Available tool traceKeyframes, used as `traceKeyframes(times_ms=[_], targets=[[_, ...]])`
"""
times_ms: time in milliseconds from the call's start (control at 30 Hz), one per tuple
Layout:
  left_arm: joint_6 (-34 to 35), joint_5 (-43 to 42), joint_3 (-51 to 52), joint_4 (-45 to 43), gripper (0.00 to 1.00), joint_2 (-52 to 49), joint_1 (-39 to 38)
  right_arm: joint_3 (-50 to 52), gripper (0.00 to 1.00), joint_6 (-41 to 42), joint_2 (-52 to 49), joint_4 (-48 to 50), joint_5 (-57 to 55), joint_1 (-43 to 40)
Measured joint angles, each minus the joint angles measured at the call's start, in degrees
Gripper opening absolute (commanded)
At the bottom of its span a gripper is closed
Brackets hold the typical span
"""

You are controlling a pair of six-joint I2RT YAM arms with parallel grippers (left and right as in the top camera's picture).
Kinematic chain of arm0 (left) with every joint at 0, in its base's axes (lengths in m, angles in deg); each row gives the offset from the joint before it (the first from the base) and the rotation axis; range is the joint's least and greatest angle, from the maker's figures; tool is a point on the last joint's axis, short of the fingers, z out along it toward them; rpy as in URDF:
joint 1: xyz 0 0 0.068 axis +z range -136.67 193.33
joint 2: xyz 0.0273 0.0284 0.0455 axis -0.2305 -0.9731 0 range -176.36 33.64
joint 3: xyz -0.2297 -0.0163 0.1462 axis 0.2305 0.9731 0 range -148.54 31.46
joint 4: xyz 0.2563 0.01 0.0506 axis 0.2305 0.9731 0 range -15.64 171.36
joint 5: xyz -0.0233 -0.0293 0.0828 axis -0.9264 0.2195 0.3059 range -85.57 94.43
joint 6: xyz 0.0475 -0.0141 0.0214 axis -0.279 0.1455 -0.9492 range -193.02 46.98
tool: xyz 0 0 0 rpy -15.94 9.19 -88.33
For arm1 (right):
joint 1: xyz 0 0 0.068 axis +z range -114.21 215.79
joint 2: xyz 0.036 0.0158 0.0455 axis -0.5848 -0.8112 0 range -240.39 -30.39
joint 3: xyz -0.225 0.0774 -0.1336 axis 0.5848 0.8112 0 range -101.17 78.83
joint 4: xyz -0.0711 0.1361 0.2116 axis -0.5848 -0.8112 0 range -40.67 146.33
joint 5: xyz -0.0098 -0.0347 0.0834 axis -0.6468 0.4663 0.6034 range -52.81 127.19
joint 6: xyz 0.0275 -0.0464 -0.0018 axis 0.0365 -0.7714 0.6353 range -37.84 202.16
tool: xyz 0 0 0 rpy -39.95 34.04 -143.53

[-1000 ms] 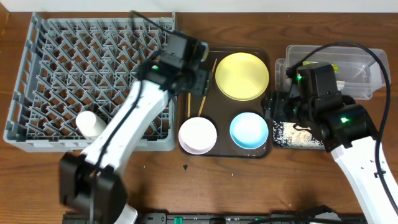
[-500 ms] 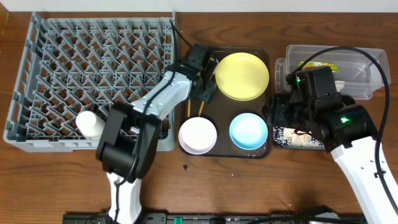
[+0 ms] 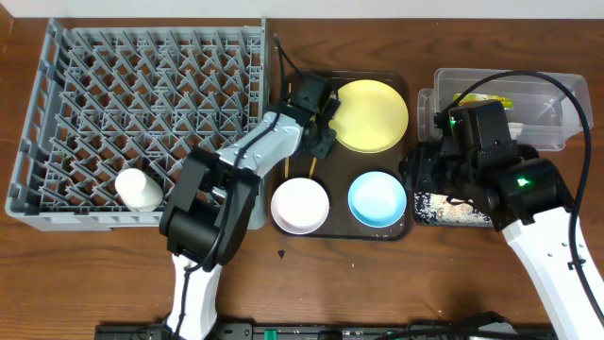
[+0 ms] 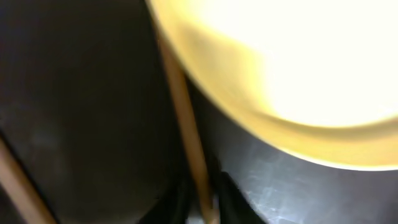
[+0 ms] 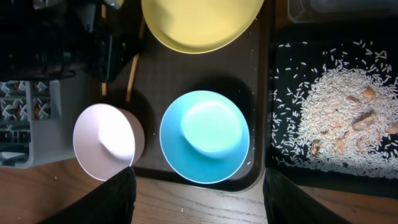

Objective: Sort waste into correct bins and load items into the dishwasher

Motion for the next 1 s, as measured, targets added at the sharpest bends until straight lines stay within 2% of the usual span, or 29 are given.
traceKeyframes(times_ms=[133,367,667,867,933,967,1000], targets=[[0.13,1.64,-0.04,0.42,0.08,0.0,-0.37,0.0,0.6,0.02,0.0,-0.07,0.17,-0.02],[0.79,5.57,0.02,2.64,0.09,2.19,-0.37,0.0,0.58,0.02,0.0,-0.13,0.37,-0.02],[1.46,8.52,0.17,4.37,0.11,21.07,0.63,0.0,0.57,0.02,0.0,-0.17,0.37,-0.02],[1.46,14.08,0.07,9.33,0.12,25.24,1.55,0.0,0.56,0.02,0.0,-0.31,0.37,-0.02],[1.46,13.99,0.09,10.21,0.17,25.11,1.86,0.0,0.57,0.02,0.0,-0.33,0.37,-0.02],[1.44,13.46,0.09,10.45,0.25,25.07,1.88,0.0,0.57,0.02,0.0,-0.33,0.37,-0.02],[1.4,12.72,0.09,10.47,0.29,25.07,1.84,0.0,0.57,0.02,0.0,-0.35,0.37,-0.02]])
